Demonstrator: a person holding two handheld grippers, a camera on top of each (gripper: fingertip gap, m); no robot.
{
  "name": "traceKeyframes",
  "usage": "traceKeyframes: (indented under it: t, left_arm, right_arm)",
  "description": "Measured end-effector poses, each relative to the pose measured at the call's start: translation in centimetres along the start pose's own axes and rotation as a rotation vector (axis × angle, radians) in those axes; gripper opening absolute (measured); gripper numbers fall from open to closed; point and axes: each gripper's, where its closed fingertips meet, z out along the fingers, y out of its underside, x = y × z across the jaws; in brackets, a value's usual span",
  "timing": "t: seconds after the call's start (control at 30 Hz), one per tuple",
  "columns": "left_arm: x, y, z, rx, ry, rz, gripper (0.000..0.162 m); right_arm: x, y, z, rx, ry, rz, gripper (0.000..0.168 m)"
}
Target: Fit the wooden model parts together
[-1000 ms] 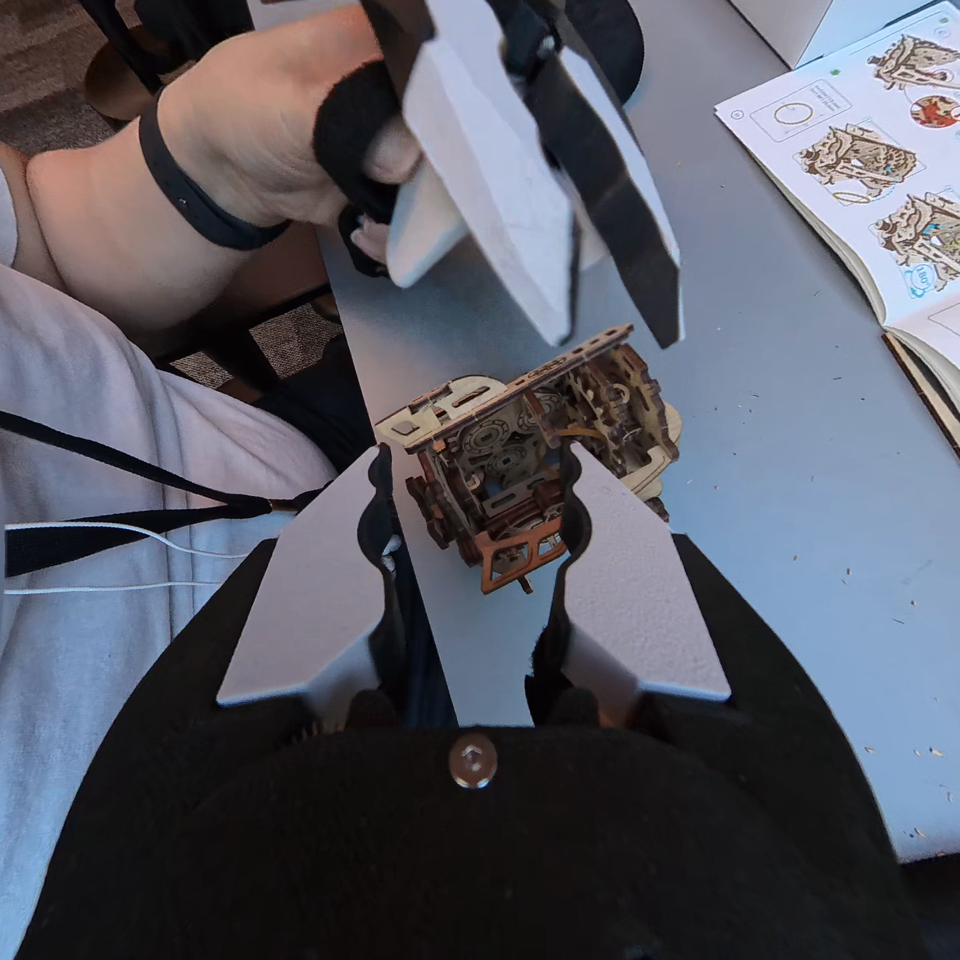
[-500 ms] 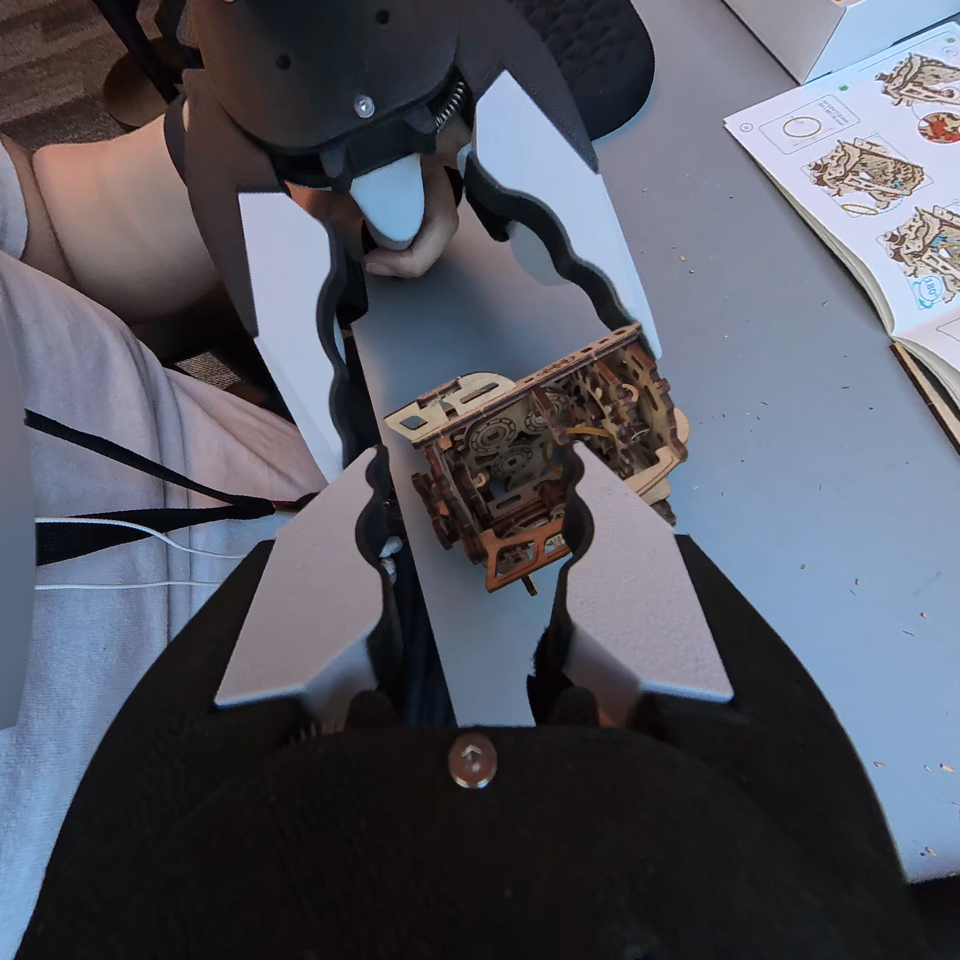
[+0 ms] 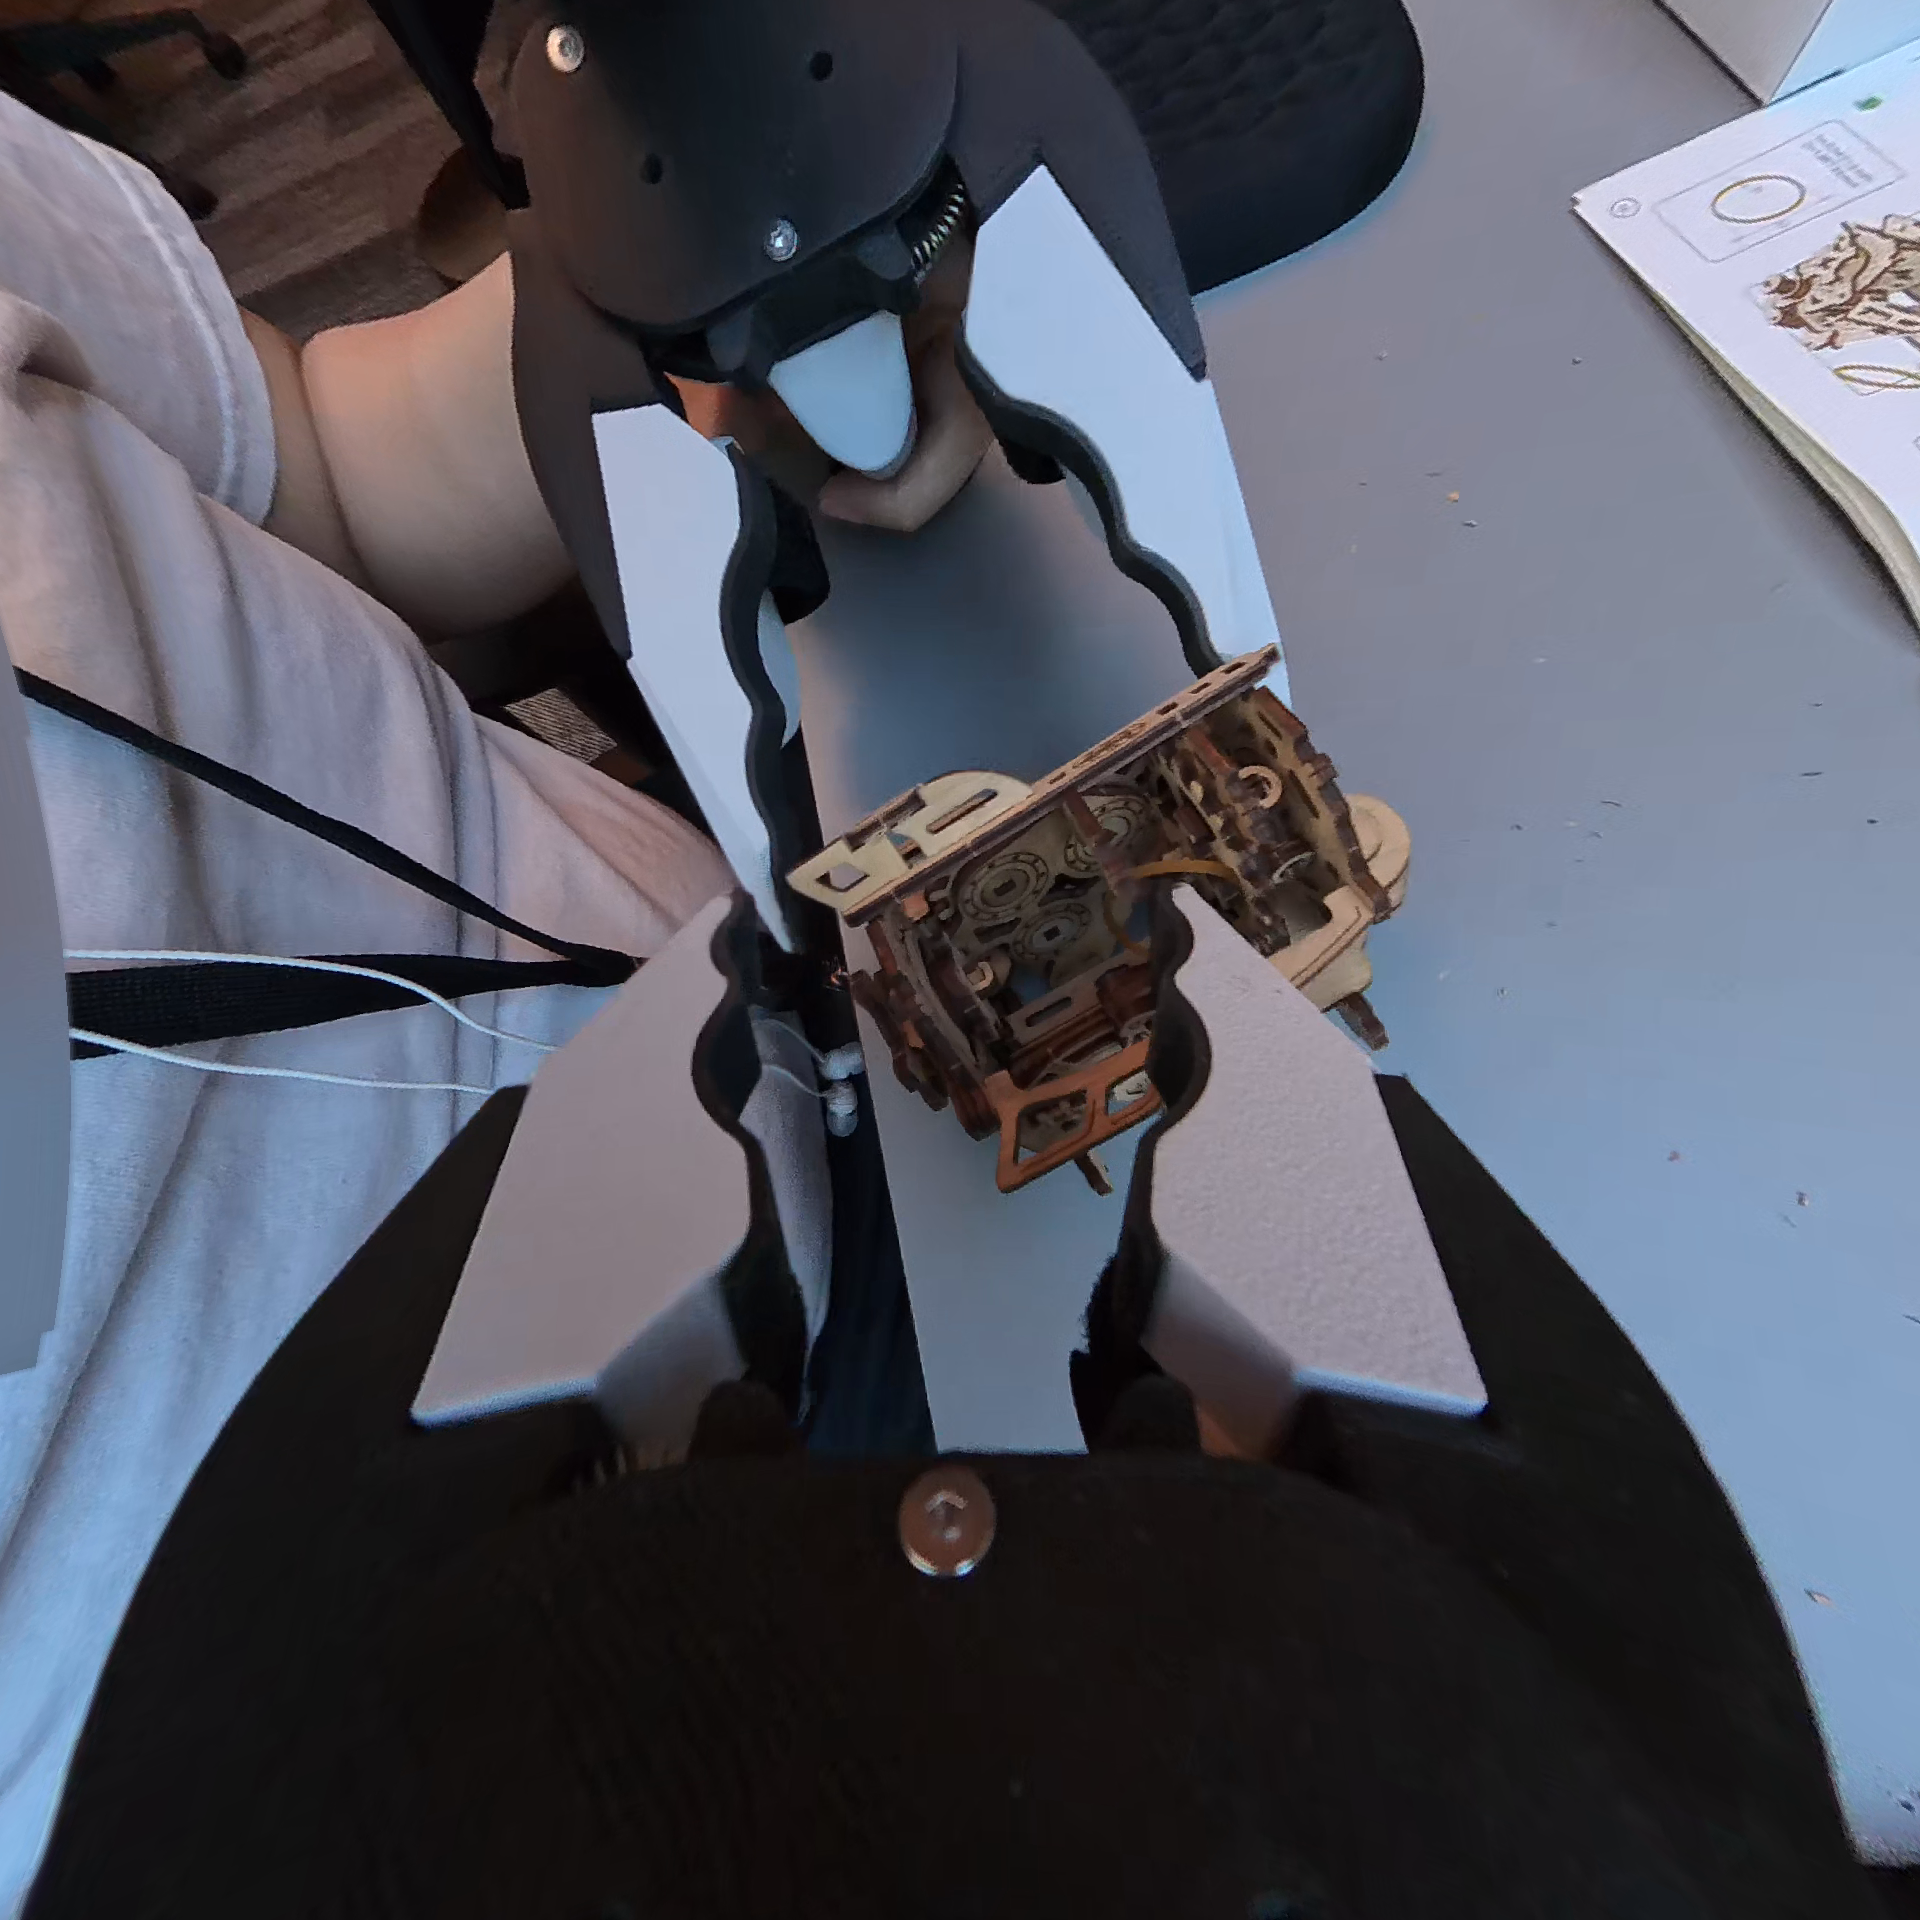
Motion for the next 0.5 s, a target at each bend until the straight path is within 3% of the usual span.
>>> traceKeyframes:
  t: [0.1,0.5]
  left_arm:
    - [-0.6,0.2,-0.1,-0.006,-0.032,0.007,0.092]
    - [-1.0,-0.4,1.0,-0.006,-0.108,-0.024,0.092]
  right_arm:
    - [-0.2,-0.1,-0.3,0.014,-0.037,0.013,0.08]
    - [-0.9,-1.4,-0.6,0.131,-0.116,0.068,0.083]
